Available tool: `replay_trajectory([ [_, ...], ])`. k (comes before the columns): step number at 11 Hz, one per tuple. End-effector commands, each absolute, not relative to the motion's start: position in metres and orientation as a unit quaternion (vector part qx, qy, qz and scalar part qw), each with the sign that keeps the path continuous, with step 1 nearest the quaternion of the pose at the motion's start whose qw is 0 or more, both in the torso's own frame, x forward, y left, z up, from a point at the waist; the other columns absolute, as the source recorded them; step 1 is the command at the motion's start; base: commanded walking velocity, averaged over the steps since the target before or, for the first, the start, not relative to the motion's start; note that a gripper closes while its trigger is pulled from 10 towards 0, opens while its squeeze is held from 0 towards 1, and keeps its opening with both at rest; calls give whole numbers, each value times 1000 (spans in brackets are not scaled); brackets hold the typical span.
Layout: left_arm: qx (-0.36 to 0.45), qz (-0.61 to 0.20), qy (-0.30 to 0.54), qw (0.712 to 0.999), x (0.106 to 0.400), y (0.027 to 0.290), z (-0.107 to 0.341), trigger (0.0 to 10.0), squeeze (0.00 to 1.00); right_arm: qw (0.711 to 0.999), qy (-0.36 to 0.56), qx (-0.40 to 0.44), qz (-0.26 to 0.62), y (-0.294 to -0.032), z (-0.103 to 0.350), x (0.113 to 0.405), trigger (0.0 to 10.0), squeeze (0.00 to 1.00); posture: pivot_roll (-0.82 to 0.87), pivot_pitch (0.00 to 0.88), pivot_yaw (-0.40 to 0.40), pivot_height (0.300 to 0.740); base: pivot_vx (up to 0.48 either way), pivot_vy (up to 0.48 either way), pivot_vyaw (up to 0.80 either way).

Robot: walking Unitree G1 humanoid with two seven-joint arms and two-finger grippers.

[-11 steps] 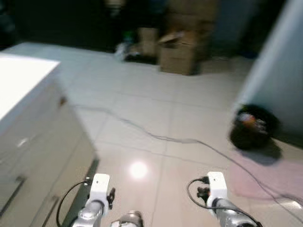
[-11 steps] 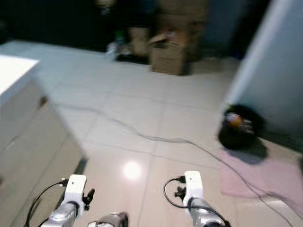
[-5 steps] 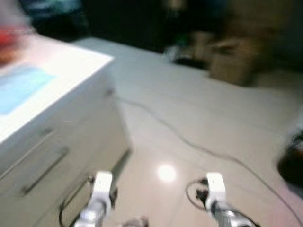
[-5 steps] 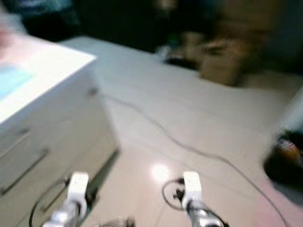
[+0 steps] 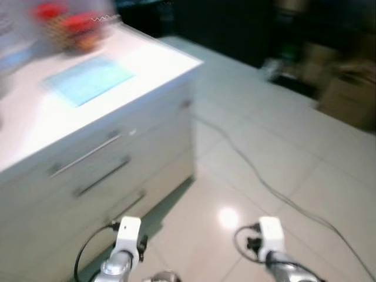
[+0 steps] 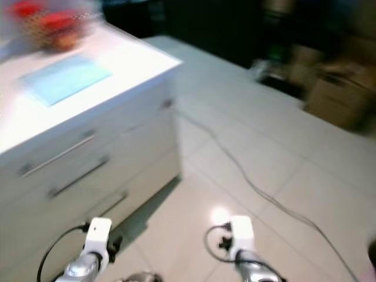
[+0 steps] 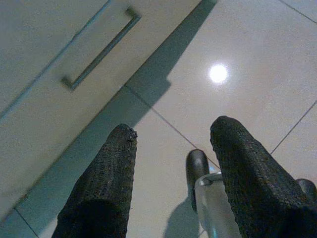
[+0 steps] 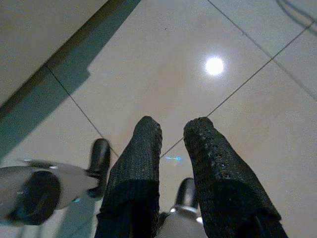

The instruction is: Kitchen organization

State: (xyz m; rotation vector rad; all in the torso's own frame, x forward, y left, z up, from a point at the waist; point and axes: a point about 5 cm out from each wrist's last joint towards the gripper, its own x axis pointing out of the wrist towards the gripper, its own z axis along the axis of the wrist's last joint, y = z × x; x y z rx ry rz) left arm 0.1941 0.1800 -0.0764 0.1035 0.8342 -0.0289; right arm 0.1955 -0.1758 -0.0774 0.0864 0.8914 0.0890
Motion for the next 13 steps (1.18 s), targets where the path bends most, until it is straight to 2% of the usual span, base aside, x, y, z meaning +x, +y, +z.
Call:
replay_trajectory([
  [1,53,-9,410,911,192,184,-77,10000,0,899,431,47,54,-168,-78,196,10000,0,-15,46,49,740,0,0,800],
  [12,44,-3,407,912,191,184,-77,10000,0,899,431,47,59,-167,-78,196,10000,0,-8,49,44,740,0,0,800],
  [13,43,-2,407,912,191,184,-78,10000,0,900,429,51,57,-167,-77,196,10000,0,-8,49,45,740,0,0,0],
])
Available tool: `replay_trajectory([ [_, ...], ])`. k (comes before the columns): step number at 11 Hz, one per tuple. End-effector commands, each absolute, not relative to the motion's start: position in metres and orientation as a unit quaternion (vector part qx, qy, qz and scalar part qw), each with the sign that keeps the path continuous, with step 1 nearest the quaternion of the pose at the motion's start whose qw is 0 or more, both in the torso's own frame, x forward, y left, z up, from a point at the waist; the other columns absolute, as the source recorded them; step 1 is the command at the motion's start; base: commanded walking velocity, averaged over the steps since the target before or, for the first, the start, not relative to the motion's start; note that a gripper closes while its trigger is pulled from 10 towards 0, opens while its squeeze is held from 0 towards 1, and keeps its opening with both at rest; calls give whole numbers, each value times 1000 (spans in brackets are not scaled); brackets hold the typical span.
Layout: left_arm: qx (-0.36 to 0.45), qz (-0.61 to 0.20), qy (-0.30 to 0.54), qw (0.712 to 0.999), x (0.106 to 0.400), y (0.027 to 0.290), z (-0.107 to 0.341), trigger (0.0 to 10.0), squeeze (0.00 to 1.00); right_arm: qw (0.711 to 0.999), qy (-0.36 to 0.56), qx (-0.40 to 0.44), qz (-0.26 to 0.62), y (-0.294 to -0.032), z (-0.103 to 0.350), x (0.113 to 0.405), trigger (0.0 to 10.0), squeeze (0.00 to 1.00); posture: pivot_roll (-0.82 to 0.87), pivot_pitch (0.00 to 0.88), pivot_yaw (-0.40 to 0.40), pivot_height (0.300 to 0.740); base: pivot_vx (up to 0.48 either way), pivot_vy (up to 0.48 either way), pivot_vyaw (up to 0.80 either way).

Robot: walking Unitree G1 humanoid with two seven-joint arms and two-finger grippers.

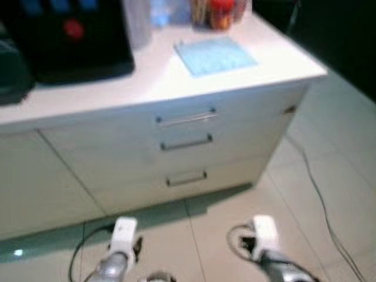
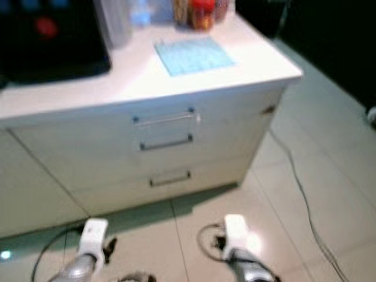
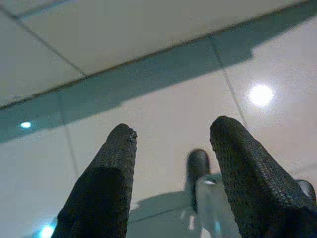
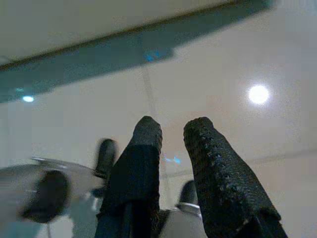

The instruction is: Kitchen organization

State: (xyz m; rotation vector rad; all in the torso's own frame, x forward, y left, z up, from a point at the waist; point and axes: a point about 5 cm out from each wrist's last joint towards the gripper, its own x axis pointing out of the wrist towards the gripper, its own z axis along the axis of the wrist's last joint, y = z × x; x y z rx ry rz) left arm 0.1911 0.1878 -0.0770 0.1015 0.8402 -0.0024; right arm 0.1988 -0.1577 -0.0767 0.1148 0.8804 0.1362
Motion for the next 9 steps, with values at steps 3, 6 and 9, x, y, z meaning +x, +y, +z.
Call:
replay_trajectory([
  [3,43,1,406,913,190,184,-78,10000,0,903,421,60,52,-168,-76,199,10000,0,-4,49,41,740,0,0,0],
  [6,34,12,408,912,190,185,-78,10000,0,903,421,61,52,-169,-76,199,10000,0,-1,51,37,740,0,0,0],
  [9,31,17,411,911,189,186,-78,10000,0,904,420,61,54,-167,-75,200,10000,0,-1,53,35,740,0,124,0],
])
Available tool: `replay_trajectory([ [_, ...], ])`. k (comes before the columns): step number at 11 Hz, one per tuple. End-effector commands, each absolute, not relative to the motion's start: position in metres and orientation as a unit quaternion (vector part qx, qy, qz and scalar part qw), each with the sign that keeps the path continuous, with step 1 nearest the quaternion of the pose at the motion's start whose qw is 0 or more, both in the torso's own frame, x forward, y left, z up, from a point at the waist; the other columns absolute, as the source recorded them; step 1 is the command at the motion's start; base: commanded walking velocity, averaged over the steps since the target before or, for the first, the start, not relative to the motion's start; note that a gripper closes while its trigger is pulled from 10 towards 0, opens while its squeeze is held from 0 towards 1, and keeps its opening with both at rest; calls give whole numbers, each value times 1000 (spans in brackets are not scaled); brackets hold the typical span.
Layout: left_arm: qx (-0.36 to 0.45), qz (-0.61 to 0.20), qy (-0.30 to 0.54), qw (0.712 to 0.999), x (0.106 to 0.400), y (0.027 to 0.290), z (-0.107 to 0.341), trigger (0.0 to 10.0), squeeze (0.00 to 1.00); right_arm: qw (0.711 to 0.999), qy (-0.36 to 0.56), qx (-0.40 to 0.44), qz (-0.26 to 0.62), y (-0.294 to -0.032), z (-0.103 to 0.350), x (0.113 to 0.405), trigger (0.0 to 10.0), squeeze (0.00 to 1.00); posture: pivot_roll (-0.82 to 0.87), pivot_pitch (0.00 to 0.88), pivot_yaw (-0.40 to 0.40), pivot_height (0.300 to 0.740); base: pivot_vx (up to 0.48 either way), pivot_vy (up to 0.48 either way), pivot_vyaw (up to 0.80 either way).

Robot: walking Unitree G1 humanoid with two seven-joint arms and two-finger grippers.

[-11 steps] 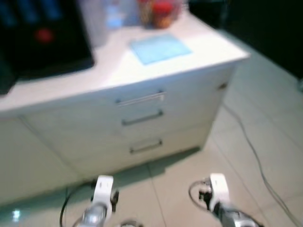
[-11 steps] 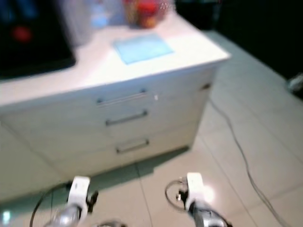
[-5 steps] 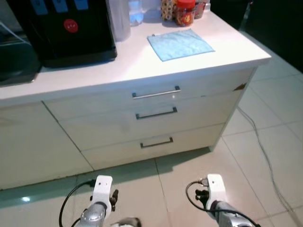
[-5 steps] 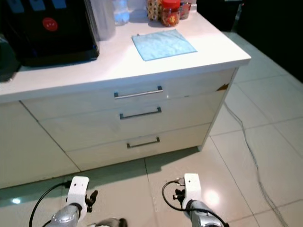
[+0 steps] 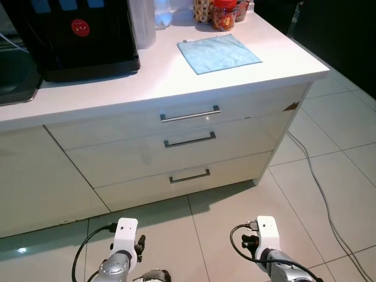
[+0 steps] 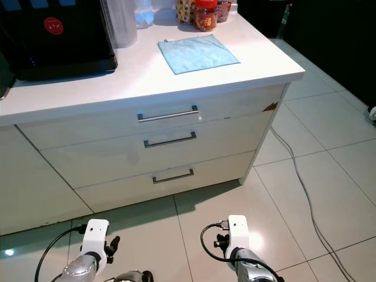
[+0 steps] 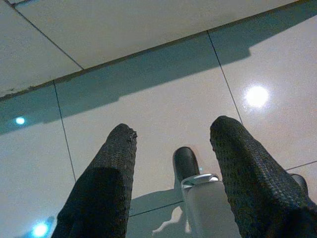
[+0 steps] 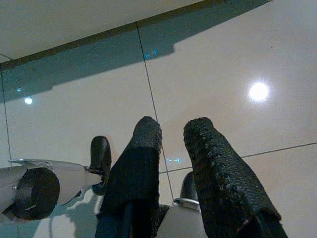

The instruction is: Kitchen organization

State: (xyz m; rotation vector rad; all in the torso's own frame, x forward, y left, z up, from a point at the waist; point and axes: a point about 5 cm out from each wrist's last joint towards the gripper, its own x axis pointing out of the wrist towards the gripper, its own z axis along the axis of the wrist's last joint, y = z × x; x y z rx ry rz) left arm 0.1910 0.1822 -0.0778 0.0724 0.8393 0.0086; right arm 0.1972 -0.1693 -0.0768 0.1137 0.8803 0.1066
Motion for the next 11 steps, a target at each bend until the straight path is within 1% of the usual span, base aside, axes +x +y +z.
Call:
replay_trajectory([
  [1,31,17,412,910,189,186,-79,10000,0,904,419,61,55,-167,-75,201,10000,0,-1,54,35,740,0,435,0],
  [6,34,18,417,908,187,187,-79,10000,0,906,415,52,58,-167,-74,202,10000,0,-1,55,36,740,0,447,0],
  [7,34,18,417,908,188,187,-79,10000,0,907,415,48,60,-167,-74,202,10000,0,0,56,36,740,0,465,406],
  [9,35,18,417,908,188,187,-79,10000,0,906,415,50,62,-166,-74,202,10000,0,1,55,36,740,0,461,800],
  [11,35,18,416,909,188,187,-79,10000,0,906,415,60,55,-166,-74,202,10000,0,2,55,36,740,0,461,0],
])
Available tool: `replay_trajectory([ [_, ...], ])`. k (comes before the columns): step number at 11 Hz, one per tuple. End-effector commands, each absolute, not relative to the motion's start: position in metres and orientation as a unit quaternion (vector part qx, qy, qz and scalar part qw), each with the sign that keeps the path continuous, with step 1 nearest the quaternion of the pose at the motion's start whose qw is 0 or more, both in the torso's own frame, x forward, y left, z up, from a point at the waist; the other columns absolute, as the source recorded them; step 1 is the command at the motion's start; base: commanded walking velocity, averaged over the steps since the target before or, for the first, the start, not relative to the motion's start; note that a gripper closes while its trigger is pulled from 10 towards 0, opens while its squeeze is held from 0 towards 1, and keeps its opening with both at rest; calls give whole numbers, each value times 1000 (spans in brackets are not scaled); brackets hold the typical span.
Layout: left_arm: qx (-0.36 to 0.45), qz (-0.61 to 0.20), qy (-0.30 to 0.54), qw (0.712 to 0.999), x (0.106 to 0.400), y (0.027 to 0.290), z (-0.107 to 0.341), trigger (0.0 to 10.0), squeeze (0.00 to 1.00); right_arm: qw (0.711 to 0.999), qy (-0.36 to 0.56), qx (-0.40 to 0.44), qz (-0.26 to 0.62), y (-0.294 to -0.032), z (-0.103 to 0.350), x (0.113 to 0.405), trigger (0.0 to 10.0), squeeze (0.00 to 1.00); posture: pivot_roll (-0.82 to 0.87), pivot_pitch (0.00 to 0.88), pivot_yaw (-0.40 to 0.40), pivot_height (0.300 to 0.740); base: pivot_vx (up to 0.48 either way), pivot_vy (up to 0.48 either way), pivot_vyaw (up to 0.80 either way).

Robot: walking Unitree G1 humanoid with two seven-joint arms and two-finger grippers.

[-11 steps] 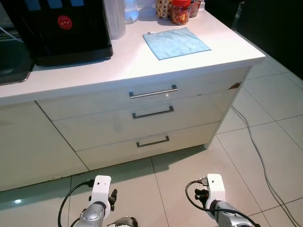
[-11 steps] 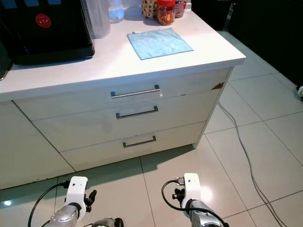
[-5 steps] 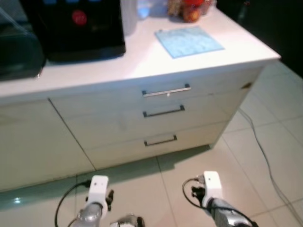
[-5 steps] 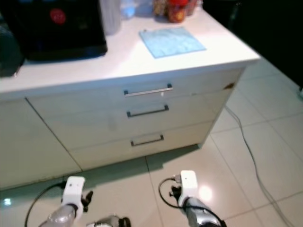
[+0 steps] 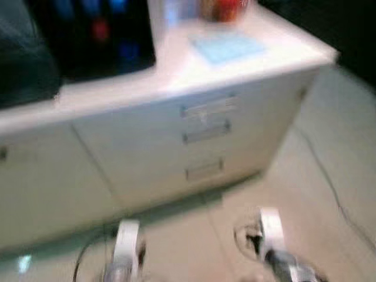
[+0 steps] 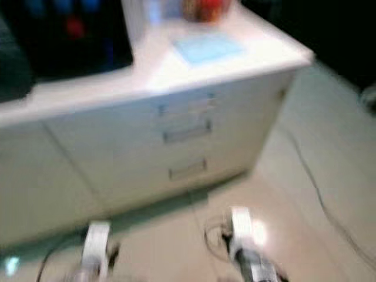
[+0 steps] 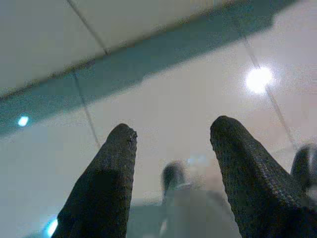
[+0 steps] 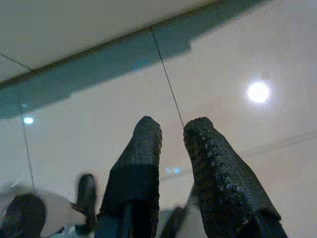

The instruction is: Kitchen organization

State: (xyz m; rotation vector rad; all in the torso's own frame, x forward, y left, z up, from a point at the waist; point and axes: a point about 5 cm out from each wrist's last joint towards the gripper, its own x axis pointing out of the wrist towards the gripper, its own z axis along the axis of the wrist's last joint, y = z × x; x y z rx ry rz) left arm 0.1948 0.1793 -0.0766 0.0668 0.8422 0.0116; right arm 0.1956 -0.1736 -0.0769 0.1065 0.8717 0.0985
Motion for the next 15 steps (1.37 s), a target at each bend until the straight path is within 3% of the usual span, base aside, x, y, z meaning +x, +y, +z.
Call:
replay_trajectory([
  [1,35,17,416,909,188,187,-79,10000,0,907,414,60,54,-166,-74,202,10000,0,1,54,37,740,0,461,0],
  [11,34,17,414,910,189,186,-78,10000,0,910,406,50,63,-165,-71,207,10000,0,3,55,36,740,0,459,0],
  [15,34,17,414,910,189,187,-78,10000,0,911,405,49,61,-164,-71,208,10000,0,4,55,36,740,0,455,711],
])
